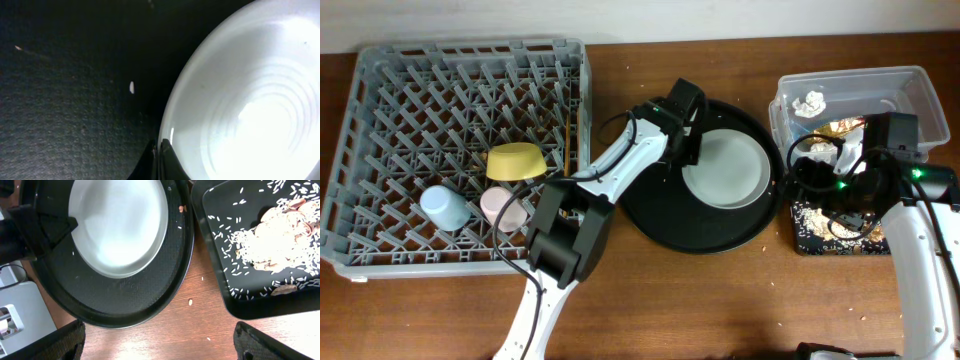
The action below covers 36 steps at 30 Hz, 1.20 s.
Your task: Sort waste into correct bins and load items into the dishwasher rack
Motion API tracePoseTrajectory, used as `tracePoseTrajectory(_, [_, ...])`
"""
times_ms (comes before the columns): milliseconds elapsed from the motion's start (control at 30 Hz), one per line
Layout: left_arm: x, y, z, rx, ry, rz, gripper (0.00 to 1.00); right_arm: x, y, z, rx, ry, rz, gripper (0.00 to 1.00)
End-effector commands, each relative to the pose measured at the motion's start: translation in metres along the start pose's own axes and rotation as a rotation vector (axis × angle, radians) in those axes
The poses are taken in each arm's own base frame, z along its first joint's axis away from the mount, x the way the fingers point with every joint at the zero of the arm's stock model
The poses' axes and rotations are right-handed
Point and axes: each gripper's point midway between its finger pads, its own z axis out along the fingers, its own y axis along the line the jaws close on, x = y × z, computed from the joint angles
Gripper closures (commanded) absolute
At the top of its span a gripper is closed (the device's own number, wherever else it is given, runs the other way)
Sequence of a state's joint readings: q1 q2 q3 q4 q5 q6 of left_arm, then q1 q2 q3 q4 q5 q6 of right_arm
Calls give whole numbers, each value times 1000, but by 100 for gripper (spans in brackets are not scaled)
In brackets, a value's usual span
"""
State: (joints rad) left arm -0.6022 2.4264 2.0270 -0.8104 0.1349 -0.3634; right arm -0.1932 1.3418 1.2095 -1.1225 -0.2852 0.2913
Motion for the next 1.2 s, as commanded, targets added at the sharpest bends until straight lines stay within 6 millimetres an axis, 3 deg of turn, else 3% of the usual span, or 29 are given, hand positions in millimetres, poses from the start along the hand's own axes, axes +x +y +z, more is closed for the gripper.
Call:
tracePoseTrajectory(0, [9, 24, 7, -169, 8, 24, 100, -2, -1, -2, 7, -12, 3, 5])
tracePoseTrajectory(67, [15, 27, 3, -177, 37, 21, 100, -2, -2, -2, 7, -12, 3, 5])
tracePoseTrajectory(100, [15, 32, -9, -187, 56, 8, 100, -2, -2, -2, 7, -11, 3, 5])
tracePoseTrajectory(133, [4, 39, -44, -193, 43, -17, 100, -2, -1, -2, 7, -11, 3, 4])
tracePoseTrajectory(200, [-21, 62, -126, -209, -43, -84, 100, -2, -1, -2, 7, -11, 3, 4])
tracePoseTrajectory(233, [-31, 92, -189, -287, -131, -126, 100, -2, -2, -2, 8, -11, 3, 5])
tracePoseTrajectory(267, [-32, 114, -229, -355, -193, -149, 100, -2, -2, -2, 7, -11, 3, 5])
tracePoseTrajectory(333, [-12, 188, -355, -725, -354, -219, 100, -2, -1, -2, 7, -12, 3, 5])
tracePoseTrajectory(400, [15, 233, -428, -1037, -385, -245, 100, -2, -2, -2, 7, -12, 3, 5])
tracePoseTrajectory(433, [33, 256, -454, -1208, -340, -266, 100, -2, -2, -2, 7, -12, 3, 5])
tracePoseTrajectory(533, [51, 300, -472, -1455, -298, -350, 100, -2, -2, -2, 8, -11, 3, 5])
tracePoseTrajectory(567, [55, 314, -468, -1499, -287, -376, 100, -2, -2, -2, 7, -11, 3, 4])
tracePoseTrajectory(700, [67, 358, -412, -1522, -256, -442, 100, -2, -2, -2, 7, -12, 3, 5])
tracePoseTrajectory(833, [75, 372, -352, -1436, -247, -446, 100, -2, -1, -2, 7, -12, 3, 4])
tracePoseTrajectory(900, [78, 374, -341, -1426, -237, -443, 100, -2, -1, -2, 7, -12, 3, 5])
tracePoseTrajectory(933, [77, 373, -342, -1425, -242, -442, 64, -2, -1, -2, 7, -12, 3, 5])
tracePoseTrajectory(967, [77, 371, -344, -1423, -246, -441, 36, -2, -1, -2, 7, -12, 3, 5])
tracePoseTrajectory(1000, [71, 360, -348, -1350, -292, -446, 20, -2, -1, -2, 7, -10, 3, 5])
tracePoseTrajectory(1067, [60, 333, -349, -1088, -394, -464, 16, -2, -1, -2, 6, -11, 3, 5])
tracePoseTrajectory(1100, [53, 309, -360, -924, -469, -457, 16, -1, 3, -3, -20, -6, -12, 6])
tracePoseTrajectory(1167, [42, 235, -383, -526, -600, -343, 16, 2, 36, -14, -199, -20, -215, 9])
